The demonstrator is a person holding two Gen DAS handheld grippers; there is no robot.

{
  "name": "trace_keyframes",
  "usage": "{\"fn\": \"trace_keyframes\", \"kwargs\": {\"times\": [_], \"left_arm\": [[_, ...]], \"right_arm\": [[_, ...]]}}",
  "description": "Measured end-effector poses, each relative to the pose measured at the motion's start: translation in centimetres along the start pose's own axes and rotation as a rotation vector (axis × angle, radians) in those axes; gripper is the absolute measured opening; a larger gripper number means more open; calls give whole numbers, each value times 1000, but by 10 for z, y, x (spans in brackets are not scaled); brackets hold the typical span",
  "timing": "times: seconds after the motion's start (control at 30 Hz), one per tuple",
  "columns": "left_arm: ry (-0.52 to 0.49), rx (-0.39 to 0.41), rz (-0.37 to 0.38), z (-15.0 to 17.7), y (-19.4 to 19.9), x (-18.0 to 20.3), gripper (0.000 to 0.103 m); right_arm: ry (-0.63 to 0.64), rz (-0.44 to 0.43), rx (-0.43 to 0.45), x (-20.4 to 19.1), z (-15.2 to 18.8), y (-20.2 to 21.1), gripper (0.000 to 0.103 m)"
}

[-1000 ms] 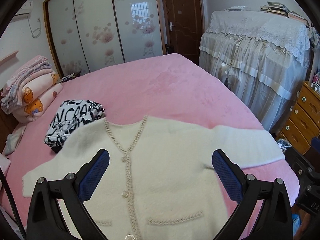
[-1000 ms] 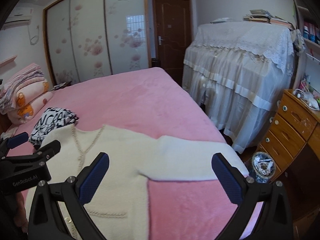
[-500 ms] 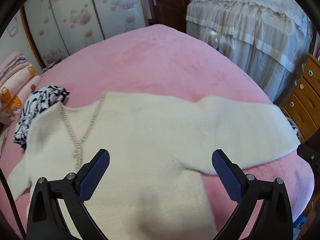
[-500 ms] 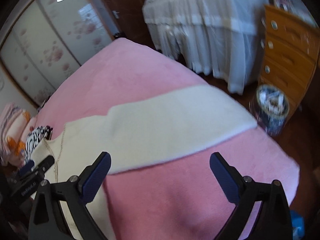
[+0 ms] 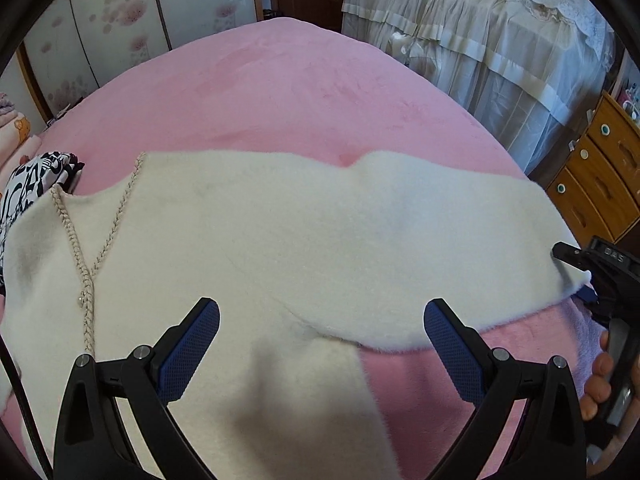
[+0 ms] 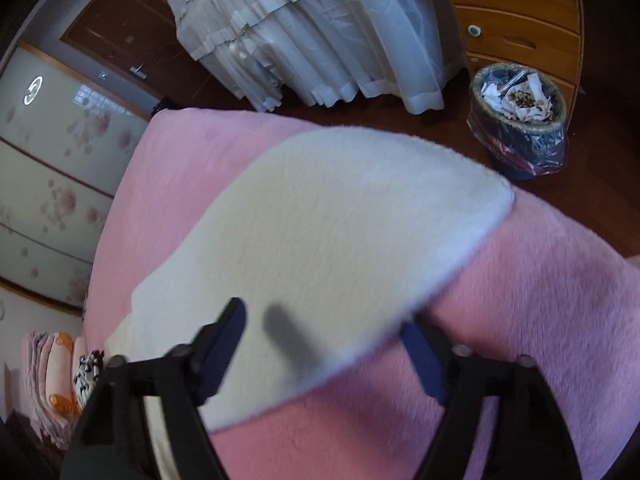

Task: Fold large clothes
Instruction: 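Grasp the sleeve cuff with the right tool and fold it across the body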

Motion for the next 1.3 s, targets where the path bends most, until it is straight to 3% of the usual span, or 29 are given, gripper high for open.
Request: {"fn": "trace_keyframes", "kwargs": {"times": [0.03,0.07,0.1,0.17,0.27,0.43,0.53,0.63,0.8,0.83,0.87,0.97,1.03,1.13,1.3], "left_arm": [[2,7,3,1,2,-2,102],[4,10,5,2,4,-6,102],[8,15,6,4,7,-11,102],[23,25,15,5,12,-22,102],[70,50,10,9,22,-46,102],[168,19,17,19,26,-90,102],[217,-26,2,29,22,-120,102],[249,-46,9,38,16,-145,102],[272,-162,78,54,-10,-161,102],[276,-185,99,57,-15,-161,102],[278,-202,127,60,-20,-161,102],[306,-211,197,63,-24,-158,102],[319,-203,228,61,-24,-155,102],[276,-183,232,54,-19,-143,102],[103,-121,188,41,-1,-98,102]], "right_arm": [[-3,17,6,0,-4,-1,47],[-3,35,21,0,-8,-1,25],[1,48,33,-2,-10,2,16],[37,35,76,-16,-14,12,12],[191,-16,157,-58,-11,35,9],[511,-147,169,-161,31,53,9],[658,-213,100,-206,72,40,9],[751,-230,-2,-228,115,11,9],[854,-174,-221,-219,192,-47,14],[879,-130,-236,-215,203,-53,19],[888,-116,-253,-212,213,-56,29],[879,-173,-257,-208,221,-46,51],[877,-213,-254,-204,225,-33,58],[862,-220,-246,-200,226,-18,59],[792,-164,-193,-174,216,7,59]]}}
Point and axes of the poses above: each gripper's, at about its wrist camera, not at the fingertips, and y roughly against the way its jaws point, x to its right, z to its underside, the point moved 5 cm from there along -y, roughly the way its jaws point, and after that the axes turned 10 degrees about -z, right-handed, at the moved point
